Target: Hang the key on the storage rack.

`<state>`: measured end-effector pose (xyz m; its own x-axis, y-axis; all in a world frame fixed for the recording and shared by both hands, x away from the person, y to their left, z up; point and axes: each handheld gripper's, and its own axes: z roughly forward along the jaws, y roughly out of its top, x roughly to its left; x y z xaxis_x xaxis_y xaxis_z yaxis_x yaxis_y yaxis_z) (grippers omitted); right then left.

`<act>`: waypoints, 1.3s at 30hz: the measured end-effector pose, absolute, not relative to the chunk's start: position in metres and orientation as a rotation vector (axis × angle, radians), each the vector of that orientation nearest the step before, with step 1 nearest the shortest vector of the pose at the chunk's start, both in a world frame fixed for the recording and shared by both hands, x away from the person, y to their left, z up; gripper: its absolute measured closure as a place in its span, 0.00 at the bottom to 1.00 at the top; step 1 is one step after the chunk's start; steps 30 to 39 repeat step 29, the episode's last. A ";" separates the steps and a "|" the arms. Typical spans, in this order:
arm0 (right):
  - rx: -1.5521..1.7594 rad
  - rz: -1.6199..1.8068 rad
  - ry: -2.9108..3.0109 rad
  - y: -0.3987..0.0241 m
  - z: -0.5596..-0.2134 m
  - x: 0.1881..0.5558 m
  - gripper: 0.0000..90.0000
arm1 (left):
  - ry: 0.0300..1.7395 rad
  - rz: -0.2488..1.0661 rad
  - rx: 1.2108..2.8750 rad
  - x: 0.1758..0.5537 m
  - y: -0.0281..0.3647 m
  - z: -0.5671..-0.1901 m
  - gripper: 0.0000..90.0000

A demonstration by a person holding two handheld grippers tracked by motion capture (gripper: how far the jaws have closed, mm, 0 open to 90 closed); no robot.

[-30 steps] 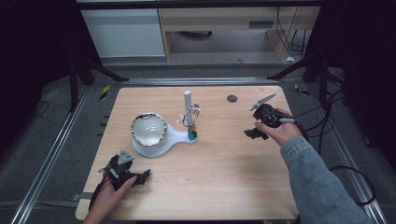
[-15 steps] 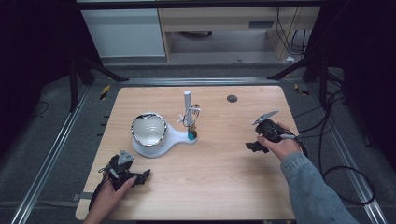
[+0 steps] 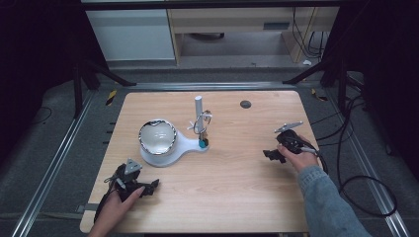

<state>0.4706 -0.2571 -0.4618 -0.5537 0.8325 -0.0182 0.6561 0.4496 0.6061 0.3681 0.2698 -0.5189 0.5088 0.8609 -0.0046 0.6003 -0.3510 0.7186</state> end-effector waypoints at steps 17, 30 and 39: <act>1.315 0.859 2.310 -0.256 -0.496 0.474 0.11 | 1.189 0.498 2.080 0.368 0.270 -0.519 0.00; 1.305 0.902 2.202 -0.258 -0.506 0.470 0.01 | 1.189 0.499 2.077 0.367 0.269 -0.519 0.00; 1.305 0.902 2.202 -0.258 -0.506 0.470 0.01 | 1.189 0.499 2.077 0.367 0.269 -0.519 0.00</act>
